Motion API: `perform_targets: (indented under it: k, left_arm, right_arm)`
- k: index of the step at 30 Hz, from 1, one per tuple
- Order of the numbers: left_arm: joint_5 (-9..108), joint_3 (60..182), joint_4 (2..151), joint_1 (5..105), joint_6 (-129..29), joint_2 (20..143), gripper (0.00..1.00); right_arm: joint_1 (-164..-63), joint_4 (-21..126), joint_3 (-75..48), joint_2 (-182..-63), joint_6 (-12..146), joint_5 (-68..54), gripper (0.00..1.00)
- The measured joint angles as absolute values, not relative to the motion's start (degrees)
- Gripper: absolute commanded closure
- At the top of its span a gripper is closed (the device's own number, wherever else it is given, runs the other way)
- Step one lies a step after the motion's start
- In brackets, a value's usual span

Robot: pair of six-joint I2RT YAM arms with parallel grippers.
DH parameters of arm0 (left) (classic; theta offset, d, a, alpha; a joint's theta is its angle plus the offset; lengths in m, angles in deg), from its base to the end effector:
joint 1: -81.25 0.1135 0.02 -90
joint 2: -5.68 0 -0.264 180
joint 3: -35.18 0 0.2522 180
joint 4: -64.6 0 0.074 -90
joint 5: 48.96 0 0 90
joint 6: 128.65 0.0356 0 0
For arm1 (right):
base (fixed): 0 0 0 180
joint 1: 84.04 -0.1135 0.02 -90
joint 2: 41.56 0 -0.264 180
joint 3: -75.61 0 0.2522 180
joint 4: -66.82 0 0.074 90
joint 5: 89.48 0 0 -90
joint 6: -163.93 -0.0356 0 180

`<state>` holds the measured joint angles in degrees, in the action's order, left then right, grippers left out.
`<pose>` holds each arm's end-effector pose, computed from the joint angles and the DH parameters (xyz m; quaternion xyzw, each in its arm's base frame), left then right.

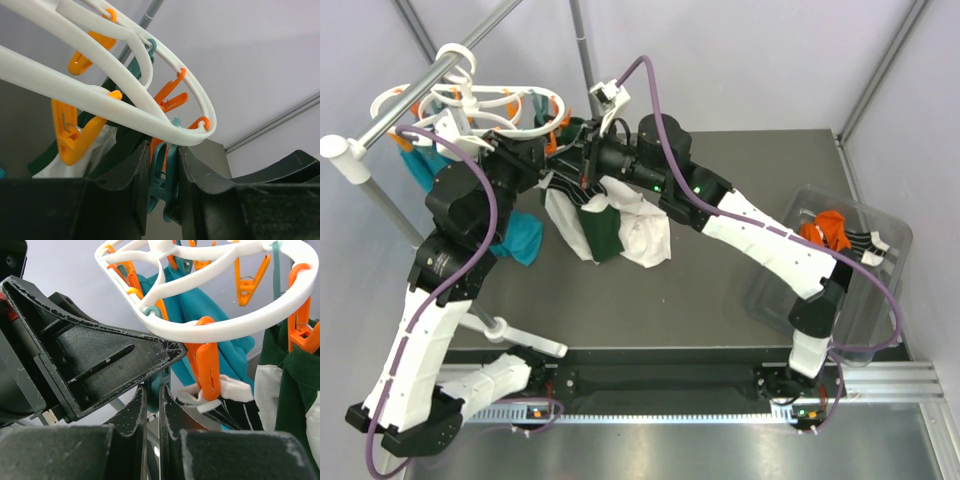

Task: Clip the socks to the hanger
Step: Open the clamp at the hanger.

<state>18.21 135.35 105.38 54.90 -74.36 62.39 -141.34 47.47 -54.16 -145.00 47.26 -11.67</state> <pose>0.1539 -0.0608 0.5126 -0.1979 0.6628 -0.2485 0.6781 0.2181 0.3536 0.4954 -0.2507 0.6146 0.5504 0.5064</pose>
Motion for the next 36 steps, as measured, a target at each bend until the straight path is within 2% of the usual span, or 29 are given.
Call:
perform_targets:
  k: [2, 3, 4, 7, 13, 17, 21, 23, 26, 30, 36]
  left_arm:
    - [18.3, 135.3, 105.1, 54.9, -74.2, 62.2, 0.89]
    - [18.4, 135.3, 105.1, 54.9, -74.1, 62.2, 0.95]
    - [18.5, 135.3, 105.1, 54.9, -74.0, 62.2, 0.98]
    - [18.0, 135.4, 105.1, 54.9, -74.0, 62.2, 1.0]
    - [17.3, 136.0, 105.8, 54.9, -74.0, 62.5, 1.0]
    - [17.2, 136.0, 105.8, 54.9, -74.0, 62.5, 1.0]
    - [17.2, 136.0, 105.8, 54.9, -74.0, 62.5, 1.0]
    - [17.4, 136.0, 105.8, 54.9, -73.9, 62.5, 1.0]
    - [17.9, 136.0, 105.7, 54.9, -74.0, 62.4, 1.0]
    - [18.7, 135.4, 105.3, 54.9, -74.1, 61.8, 1.0]
    - [20.0, 134.7, 104.6, 54.9, -74.2, 61.6, 1.0]
  right_arm:
    - [-141.3, 47.5, -54.2, -144.9, 47.1, -11.8, 0.79]
    - [-141.3, 47.5, -54.2, -144.9, 47.0, -11.7, 0.67]
    - [-141.3, 47.3, -54.2, -144.8, 47.1, -11.7, 0.46]
    - [-141.3, 44.1, -53.8, -143.9, 48.9, -10.0, 0.28]
    - [-141.1, 34.8, -43.1, -132.5, 54.4, 2.0, 0.21]
    - [-137.4, 25.7, -36.3, -120.9, 56.9, 11.7, 0.22]
    - [-119.6, 18.3, -28.3, -109.2, 57.8, 17.0, 0.23]
    - [-110.6, 14.9, -24.6, -105.5, 59.0, 18.9, 0.29]
    - [-95.6, 11.9, -18.8, -102.4, 61.2, 17.7, 0.32]
    - [-78.5, 11.6, -12.4, -104.5, 61.5, 14.8, 0.39]
    - [-66.0, 14.9, -4.1, -111.5, 53.9, 13.2, 0.39]
